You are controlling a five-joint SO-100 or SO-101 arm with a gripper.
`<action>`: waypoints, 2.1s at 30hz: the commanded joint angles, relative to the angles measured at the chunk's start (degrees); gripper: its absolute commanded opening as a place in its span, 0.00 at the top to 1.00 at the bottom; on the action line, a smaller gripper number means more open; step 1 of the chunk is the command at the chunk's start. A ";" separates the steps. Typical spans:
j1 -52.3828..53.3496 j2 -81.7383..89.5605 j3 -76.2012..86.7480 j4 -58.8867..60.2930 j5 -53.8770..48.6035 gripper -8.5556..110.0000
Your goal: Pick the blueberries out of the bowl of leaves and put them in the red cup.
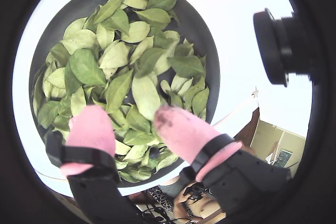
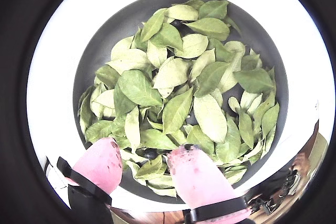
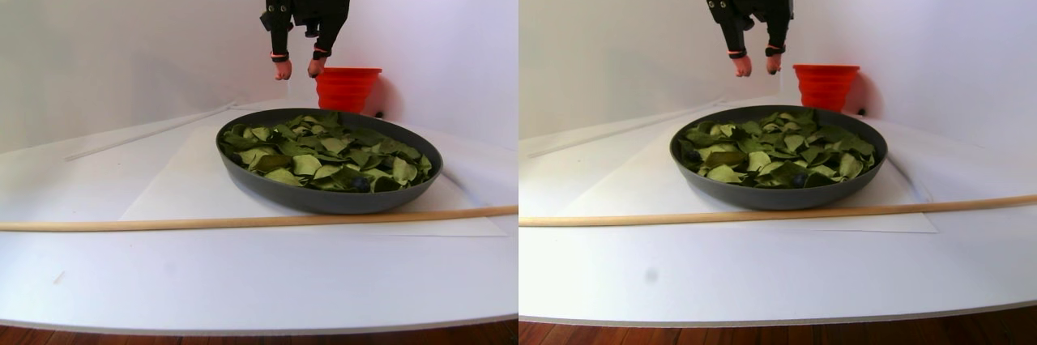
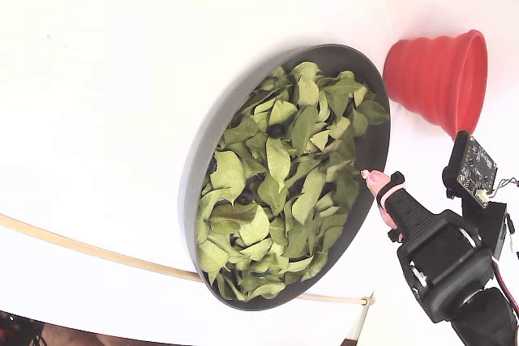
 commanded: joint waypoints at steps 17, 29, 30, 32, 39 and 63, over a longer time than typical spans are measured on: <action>-1.58 7.82 4.48 1.14 -0.88 0.79; -2.29 8.53 8.00 1.05 -1.23 0.79; -2.29 8.53 8.26 1.05 -1.23 0.79; -2.29 8.53 8.61 1.05 -1.14 0.79; -2.37 7.82 10.02 0.70 -0.97 0.79; -2.37 0.26 11.78 -5.01 1.49 0.78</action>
